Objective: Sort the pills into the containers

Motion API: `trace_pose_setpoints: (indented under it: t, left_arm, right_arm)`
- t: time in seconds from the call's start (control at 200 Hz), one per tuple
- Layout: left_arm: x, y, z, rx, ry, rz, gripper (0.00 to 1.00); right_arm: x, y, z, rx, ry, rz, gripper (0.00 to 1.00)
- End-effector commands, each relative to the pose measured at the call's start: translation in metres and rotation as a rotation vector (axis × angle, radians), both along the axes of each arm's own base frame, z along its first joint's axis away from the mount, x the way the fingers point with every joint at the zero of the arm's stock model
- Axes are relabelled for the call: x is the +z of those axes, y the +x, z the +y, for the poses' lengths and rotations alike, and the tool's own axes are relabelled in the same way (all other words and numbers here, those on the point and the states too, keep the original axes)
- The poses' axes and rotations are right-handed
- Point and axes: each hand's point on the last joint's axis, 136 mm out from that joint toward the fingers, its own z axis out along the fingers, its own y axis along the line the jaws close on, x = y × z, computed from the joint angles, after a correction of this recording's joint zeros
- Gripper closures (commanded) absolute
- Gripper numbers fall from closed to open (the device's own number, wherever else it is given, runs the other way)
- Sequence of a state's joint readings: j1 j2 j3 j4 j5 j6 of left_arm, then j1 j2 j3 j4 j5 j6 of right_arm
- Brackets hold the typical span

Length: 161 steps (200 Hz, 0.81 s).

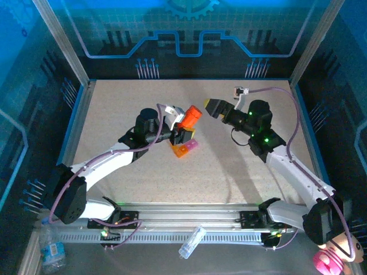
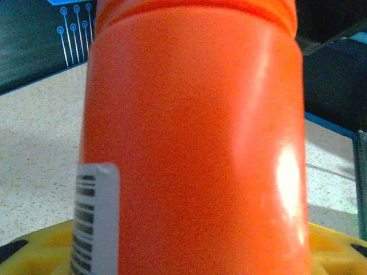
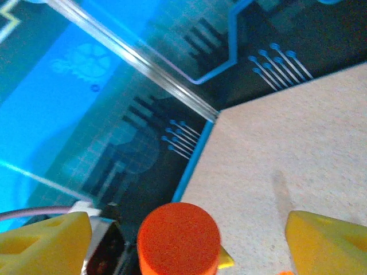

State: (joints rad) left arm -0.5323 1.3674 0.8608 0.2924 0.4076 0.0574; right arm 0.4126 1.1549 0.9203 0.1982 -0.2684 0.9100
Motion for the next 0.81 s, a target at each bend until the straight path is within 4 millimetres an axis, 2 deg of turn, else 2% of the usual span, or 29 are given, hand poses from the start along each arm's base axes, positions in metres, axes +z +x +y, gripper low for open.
trace_pose_setpoints:
  t: [0.0,0.255,0.435,0.52,0.635,0.715,0.801]
  left_arm:
    - [0.010,0.010,0.000,0.016,0.018,-0.065,1.00]
    - [0.008,0.012,-0.002,0.010,0.021,-0.058,1.00]
    - [0.009,0.012,-0.002,0.009,0.019,-0.060,1.00]
    - [0.009,0.013,-0.003,0.011,0.018,-0.059,1.00]
    - [0.010,0.013,-0.003,0.010,0.009,-0.057,1.00]
    - [0.013,0.012,-0.003,0.013,-0.003,-0.058,1.00]
    - [0.015,0.011,-0.004,0.006,-0.018,-0.049,1.00]
  right_arm:
    - [-0.018,0.005,0.009,-0.049,-0.054,0.095,0.11]
    - [-0.015,0.010,0.045,0.024,-0.047,0.085,0.12]
    - [-0.016,0.012,0.060,0.057,-0.035,0.092,0.17]
    - [-0.017,0.011,0.064,0.073,-0.034,0.093,0.26]
    - [-0.018,0.009,0.064,0.084,-0.043,0.082,0.46]
    - [-0.019,0.006,0.064,0.103,-0.052,0.070,0.53]
    - [-0.017,0.004,0.063,0.141,-0.048,0.036,0.55]
